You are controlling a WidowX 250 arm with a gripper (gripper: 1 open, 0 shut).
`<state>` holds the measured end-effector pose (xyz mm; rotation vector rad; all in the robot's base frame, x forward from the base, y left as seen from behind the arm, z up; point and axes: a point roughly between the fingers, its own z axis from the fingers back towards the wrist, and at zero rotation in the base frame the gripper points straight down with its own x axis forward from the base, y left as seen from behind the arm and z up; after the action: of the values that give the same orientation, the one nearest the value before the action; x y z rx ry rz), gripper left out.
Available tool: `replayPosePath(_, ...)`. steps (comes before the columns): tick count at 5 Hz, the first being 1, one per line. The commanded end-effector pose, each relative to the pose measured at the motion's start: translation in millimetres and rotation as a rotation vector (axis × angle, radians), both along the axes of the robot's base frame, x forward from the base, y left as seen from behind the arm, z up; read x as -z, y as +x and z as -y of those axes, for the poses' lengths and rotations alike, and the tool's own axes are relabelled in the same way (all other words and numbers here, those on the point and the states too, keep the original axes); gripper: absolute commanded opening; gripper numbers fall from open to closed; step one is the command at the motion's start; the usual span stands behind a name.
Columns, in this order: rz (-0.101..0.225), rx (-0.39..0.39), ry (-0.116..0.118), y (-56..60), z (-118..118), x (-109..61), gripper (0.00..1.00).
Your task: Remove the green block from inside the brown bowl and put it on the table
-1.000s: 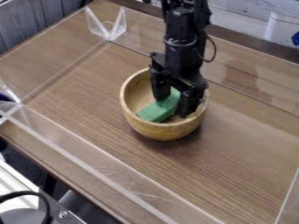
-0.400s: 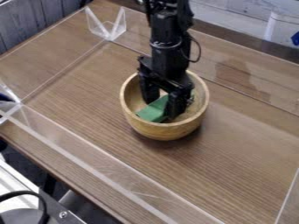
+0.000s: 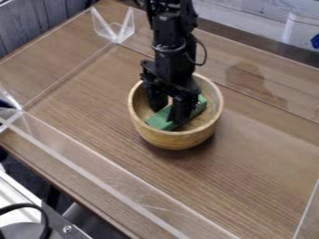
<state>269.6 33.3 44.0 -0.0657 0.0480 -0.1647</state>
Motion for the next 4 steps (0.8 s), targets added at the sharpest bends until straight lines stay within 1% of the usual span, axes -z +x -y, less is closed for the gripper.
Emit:
replayPosePath(1, 0.046, -0.015, 0.002, 4.9, -4.1, -13.8, 0.0)
replayPosePath(2, 0.049, -0.022, 0.002, 4.1, -4.7, -22.5, 1.0)
replayPosePath(3, 0.06, -0.028, 0.002, 4.4, -4.8, -30.4, 0.0)
replayPosePath(4, 0.061, -0.033, 0.005, 5.4, -4.4, -34.9, 1.0)
